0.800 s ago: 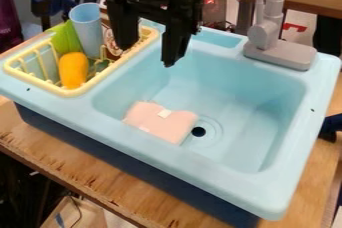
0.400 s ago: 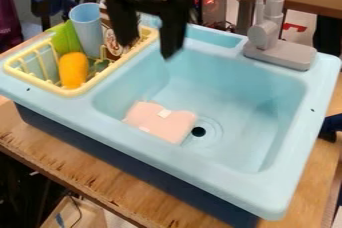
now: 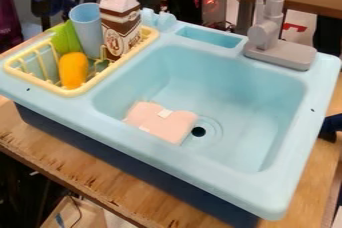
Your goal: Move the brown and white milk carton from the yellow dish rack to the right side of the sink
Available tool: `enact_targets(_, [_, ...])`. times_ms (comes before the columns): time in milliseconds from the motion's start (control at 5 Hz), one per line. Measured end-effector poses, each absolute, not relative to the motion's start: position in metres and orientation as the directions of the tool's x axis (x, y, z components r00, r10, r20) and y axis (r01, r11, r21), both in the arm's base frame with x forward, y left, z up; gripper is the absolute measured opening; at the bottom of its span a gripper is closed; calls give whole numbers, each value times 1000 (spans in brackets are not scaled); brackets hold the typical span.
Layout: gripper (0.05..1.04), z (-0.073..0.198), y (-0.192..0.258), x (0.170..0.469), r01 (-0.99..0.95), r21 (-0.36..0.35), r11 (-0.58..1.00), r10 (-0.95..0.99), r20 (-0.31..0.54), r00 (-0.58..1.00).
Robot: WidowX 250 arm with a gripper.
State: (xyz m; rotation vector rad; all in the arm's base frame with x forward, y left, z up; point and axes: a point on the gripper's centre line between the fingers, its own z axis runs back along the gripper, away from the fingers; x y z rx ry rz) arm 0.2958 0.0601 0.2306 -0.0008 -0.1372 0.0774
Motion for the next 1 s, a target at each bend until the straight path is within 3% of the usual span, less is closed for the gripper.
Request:
enact_targets(400, [1001,243,89,321,-77,67,995,69,108,992])
enact_targets(1000, [1001,227,114,333,-101,58,993,100,27,995])
